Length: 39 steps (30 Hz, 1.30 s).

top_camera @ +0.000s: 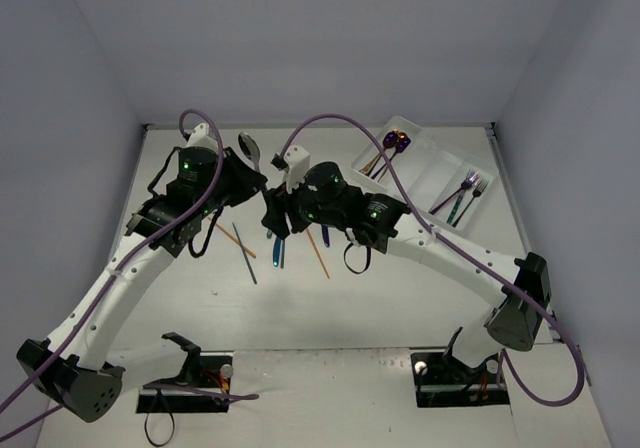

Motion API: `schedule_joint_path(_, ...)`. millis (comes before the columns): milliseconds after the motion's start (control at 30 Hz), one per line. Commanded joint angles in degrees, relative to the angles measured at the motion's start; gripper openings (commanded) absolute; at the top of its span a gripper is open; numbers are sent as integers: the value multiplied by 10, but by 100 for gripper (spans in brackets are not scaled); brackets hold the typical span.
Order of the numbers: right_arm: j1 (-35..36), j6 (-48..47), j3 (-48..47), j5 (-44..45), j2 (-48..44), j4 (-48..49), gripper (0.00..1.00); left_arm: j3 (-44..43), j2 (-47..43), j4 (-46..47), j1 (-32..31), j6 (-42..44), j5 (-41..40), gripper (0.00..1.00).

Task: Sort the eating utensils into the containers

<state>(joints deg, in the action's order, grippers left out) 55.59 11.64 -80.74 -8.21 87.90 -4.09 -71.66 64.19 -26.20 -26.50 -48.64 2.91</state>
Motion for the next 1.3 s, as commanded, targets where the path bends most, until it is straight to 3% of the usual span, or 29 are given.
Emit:
schedule_joint_path(0, 3, -3, -35, 25, -3, 53, 49, -15, -26, 65, -7, -18, 3, 0)
schedule_joint_path(67, 3, -2, -34, 28, -1, 56, 43, -11, -28, 71, -9, -20, 4, 0)
schedule_joint_path(267, 3, 9, -32, 52, 0, 62, 1, 1, -29, 74, -15, -22, 1, 0)
schedule_joint_path(300, 2, 13, -31, 63, -1, 62, 0, 5, -29, 73, -15, -21, -4, 2)
schedule_joint_path(433, -12, 28, -22, 118, -1, 61, 0, 23, -39, 50, -15, -3, -65, 46)
schedule_joint_path(467, -23, 34, -19, 123, -1, 61, 0, 27, -43, 34, -15, 8, -82, 53)
schedule_joint_path(600, -75, 68, -2, 144, 3, 59, 0, 36, -63, -37, -13, 57, -174, 68)
schedule_joint_path(800, -186, 115, 5, 185, 35, 56, 0, 90, -119, -79, -6, 106, -224, 73)
schedule_joint_path(1033, -326, 162, -62, 223, 162, 56, 0, 144, -155, -130, -4, 123, -180, 74)
schedule_joint_path(1267, -406, 229, -175, 193, 310, 57, 0, 166, -171, -157, -4, 103, -139, 74)
